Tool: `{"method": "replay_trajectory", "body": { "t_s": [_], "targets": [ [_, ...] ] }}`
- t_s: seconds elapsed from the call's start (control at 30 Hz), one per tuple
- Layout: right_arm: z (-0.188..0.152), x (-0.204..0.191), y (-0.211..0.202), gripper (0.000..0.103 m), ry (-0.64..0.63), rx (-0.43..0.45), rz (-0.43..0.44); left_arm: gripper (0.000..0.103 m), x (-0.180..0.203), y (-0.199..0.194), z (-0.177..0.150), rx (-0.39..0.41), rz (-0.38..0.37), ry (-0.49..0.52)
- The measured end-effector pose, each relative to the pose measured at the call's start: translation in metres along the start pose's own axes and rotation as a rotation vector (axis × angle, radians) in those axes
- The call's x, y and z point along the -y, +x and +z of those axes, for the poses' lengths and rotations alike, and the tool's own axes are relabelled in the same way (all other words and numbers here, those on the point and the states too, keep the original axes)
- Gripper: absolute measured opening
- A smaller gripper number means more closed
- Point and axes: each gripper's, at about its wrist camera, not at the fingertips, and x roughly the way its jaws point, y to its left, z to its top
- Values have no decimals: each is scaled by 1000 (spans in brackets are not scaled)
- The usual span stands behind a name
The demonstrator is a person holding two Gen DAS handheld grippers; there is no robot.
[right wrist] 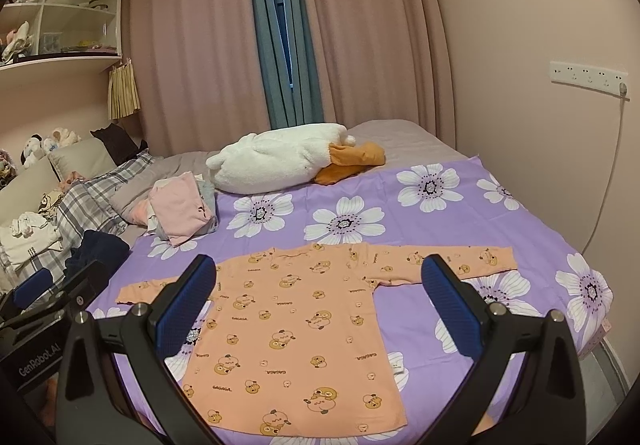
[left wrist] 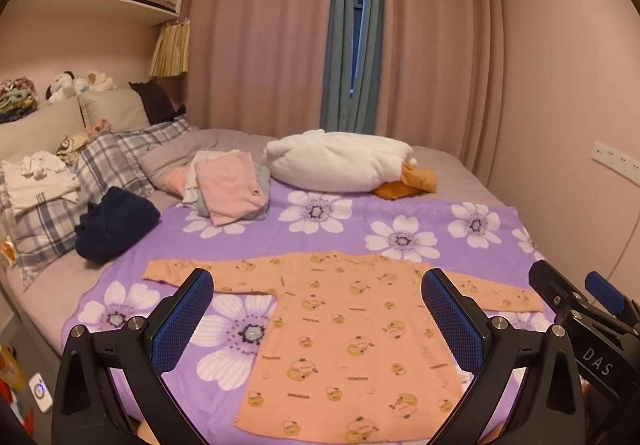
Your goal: Fold small clothes
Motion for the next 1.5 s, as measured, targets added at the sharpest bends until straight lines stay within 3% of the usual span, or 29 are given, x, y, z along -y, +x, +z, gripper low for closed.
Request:
{"method": "replay_trajectory", "body": {
  "t_s": [0.27,0.43,0.6,0.87,1.23,1.5],
  "targets": [
    [-3,-2,14,103,7,-29,20,103,-14,20,-3,-49,26,-17],
    [-5,8,36,103,53,-71,-19,103,-21,41,-7,-77,106,-22],
    [-4,5,48,103,31,-74,-31,103,-22,49,-6,-76,31,-32],
    [-4,-5,51,103,-31,-75,-63,103,-21,50,-8,-62,84,-25],
    [-3,-8,29,103,-41,-60,-34,103,-23,28,1,-24,16,-51],
    [-4,-4,33,103,-39,-60,-72,103,-30,86,10,-75,-90,-108]
  ]
}}
